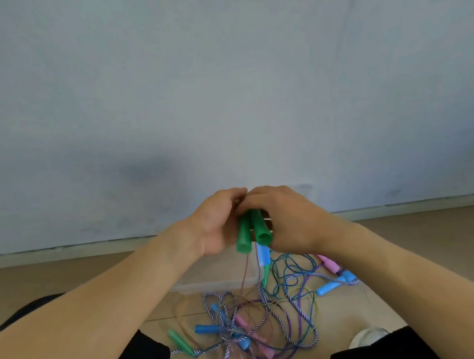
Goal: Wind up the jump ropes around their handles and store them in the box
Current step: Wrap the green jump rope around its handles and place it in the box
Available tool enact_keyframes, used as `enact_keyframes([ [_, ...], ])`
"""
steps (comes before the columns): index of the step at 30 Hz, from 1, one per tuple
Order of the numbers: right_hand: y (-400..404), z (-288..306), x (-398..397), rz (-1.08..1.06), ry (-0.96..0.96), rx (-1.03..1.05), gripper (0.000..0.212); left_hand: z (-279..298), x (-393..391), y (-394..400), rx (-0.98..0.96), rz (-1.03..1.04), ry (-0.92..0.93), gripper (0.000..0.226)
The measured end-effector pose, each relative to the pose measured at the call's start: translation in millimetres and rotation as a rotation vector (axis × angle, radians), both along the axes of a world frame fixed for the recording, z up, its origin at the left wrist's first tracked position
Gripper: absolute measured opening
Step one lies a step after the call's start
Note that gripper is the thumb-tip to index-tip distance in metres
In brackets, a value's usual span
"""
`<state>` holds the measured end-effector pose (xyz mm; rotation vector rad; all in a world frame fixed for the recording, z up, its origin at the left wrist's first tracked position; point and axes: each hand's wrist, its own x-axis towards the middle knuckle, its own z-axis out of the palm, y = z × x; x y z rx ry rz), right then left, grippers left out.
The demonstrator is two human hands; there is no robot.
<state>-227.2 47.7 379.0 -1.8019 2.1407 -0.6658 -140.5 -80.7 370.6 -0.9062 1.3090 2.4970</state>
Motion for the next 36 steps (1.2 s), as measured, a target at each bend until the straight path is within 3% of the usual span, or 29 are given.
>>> enact_keyframes([
  [2,-1,-2,0,0.057,0.03,0.104,0.063,-1,1,1,-0.027,0.08,-0.019,0.037],
  [4,2,0,-1,0.016,-0.137,0.151,0.074,-4,0,1,-0.032,0.102,-0.03,0.038],
  [8,3,2,-4,-0.135,-0.588,0.052,0.061,-7,-2,1,-0.096,0.082,-0.04,0.036],
  [12,4,1,-7,-0.132,-0.581,0.002,0.062,-5,-4,0,-0.017,0.095,0.072,0.048],
  [14,4,3,-8,-0.12,-0.638,-0.029,0.069,0,-5,-1,0.039,0.12,0.124,0.042],
  [17,-2,4,-11,-0.335,-0.824,-0.239,0.07,5,-5,-5,0.003,0.119,0.155,0.026],
  [20,-1,5,-24,-0.489,-0.638,-0.332,0.07,9,-2,-10,-0.091,-0.012,0.171,0.018],
  [23,8,6,-32,-0.278,-0.51,-0.09,0.072,15,3,-13,-0.035,-0.224,0.27,0.018],
  [27,10,12,-31,-0.214,-0.824,-0.022,0.053,19,6,-16,0.001,-0.416,0.335,0.014],
  [30,15,17,-35,-0.217,-0.944,0.014,0.044,17,4,-15,-0.122,-0.424,0.269,0.02],
  [32,16,18,-37,-0.26,-0.822,0.049,0.022,13,4,-14,-0.266,-0.446,0.221,0.03],
  [34,17,18,-39,-0.281,-0.586,0.159,0.024,10,4,-12,-0.368,-0.501,0.213,0.037],
  [36,21,17,-39,-0.244,-0.496,0.258,0.023,8,4,-11,-0.419,-0.554,0.222,0.042],
])
